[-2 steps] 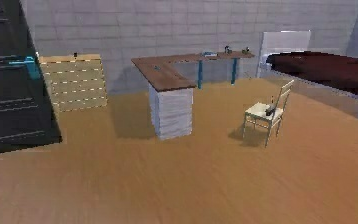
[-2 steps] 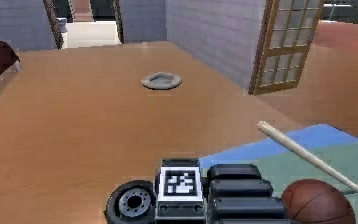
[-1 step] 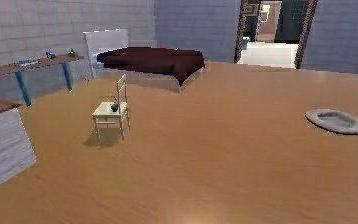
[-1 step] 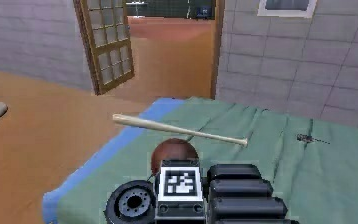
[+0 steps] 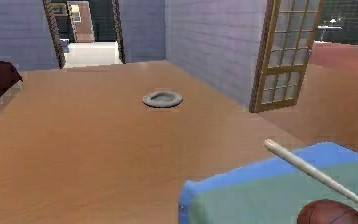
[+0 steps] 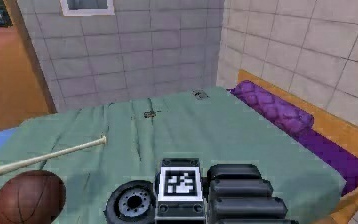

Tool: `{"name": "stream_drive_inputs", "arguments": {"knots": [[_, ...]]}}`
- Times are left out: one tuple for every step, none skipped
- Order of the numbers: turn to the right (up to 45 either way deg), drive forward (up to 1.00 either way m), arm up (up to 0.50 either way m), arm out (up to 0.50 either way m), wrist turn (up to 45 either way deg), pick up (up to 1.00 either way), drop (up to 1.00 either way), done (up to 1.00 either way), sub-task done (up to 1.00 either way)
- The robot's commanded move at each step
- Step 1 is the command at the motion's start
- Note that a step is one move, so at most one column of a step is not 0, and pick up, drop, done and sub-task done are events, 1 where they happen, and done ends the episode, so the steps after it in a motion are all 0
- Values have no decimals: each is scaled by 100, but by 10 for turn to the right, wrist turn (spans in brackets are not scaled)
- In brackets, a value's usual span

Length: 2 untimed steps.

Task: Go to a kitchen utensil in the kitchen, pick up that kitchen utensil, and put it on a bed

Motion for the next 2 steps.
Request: {"name": "stream_drive_inputs", "arguments": {"knots": [[450, 0, 0, 0, 0, 0, 0, 0, 0], [120, 0, 0, 0, 0, 0, 0, 0, 0]]}}
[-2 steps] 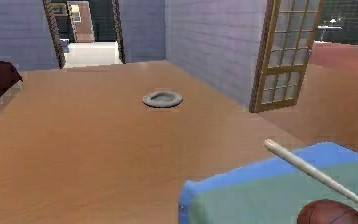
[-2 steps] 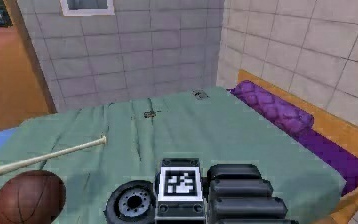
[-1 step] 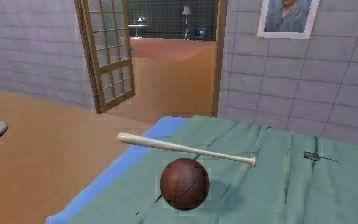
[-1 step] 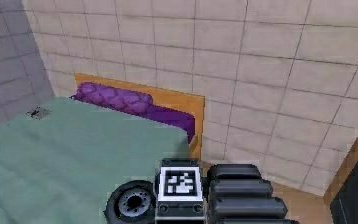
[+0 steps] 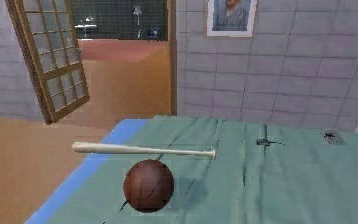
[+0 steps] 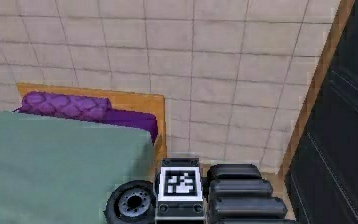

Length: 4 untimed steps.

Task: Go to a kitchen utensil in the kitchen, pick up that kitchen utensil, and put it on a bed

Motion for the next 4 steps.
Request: {"name": "stream_drive_inputs", "arguments": {"knots": [[-450, 0, 0, 0, 0, 0, 0, 0, 0], [-450, 0, 0, 0, 0, 0, 0, 0, 0], [-420, 0, 0, 0, 0, 0, 0, 0, 0], [450, 0, 0, 0, 0, 0, 0, 0, 0]]}}
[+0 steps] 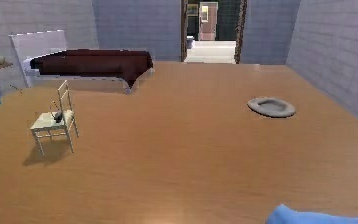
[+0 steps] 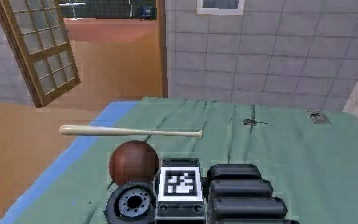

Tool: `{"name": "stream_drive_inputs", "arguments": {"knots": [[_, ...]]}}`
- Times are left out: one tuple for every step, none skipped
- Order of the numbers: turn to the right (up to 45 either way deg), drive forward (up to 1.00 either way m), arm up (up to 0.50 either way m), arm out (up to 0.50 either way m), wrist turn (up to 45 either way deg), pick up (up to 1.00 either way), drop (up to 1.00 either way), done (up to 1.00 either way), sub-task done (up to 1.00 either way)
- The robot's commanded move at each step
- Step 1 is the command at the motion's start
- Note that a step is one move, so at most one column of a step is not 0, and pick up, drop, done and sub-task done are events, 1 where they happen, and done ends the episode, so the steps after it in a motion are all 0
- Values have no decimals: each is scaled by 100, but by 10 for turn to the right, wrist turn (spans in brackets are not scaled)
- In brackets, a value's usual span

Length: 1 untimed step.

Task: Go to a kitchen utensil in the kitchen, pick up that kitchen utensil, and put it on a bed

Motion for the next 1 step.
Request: {"name": "stream_drive_inputs", "arguments": {"knots": [[450, 0, 0, 0, 0, 0, 0, 0, 0]]}}
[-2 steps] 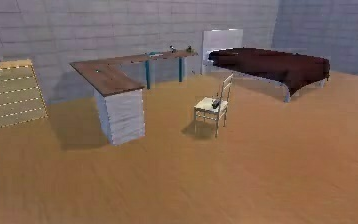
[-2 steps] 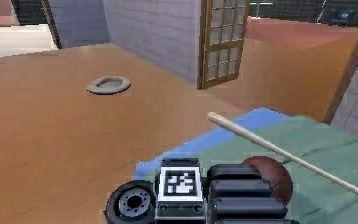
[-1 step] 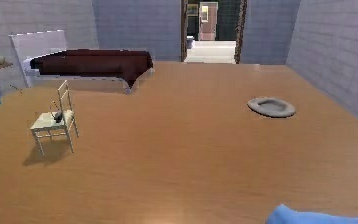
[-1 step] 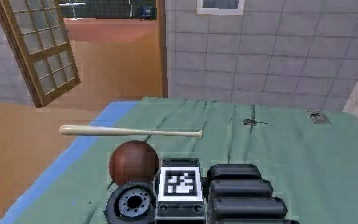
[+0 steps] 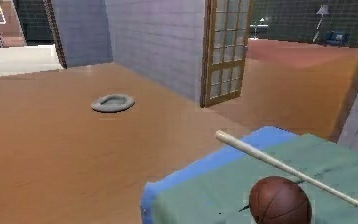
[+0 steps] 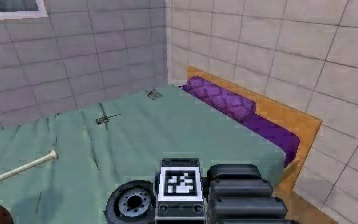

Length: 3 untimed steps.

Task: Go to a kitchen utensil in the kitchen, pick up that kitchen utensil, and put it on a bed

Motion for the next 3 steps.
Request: {"name": "stream_drive_inputs", "arguments": {"knots": [[360, 0, 0, 0, 0, 0, 0, 0, 0], [-450, 0, 0, 0, 0, 0, 0, 0, 0], [-450, 0, 0, 0, 0, 0, 0, 0, 0]]}}
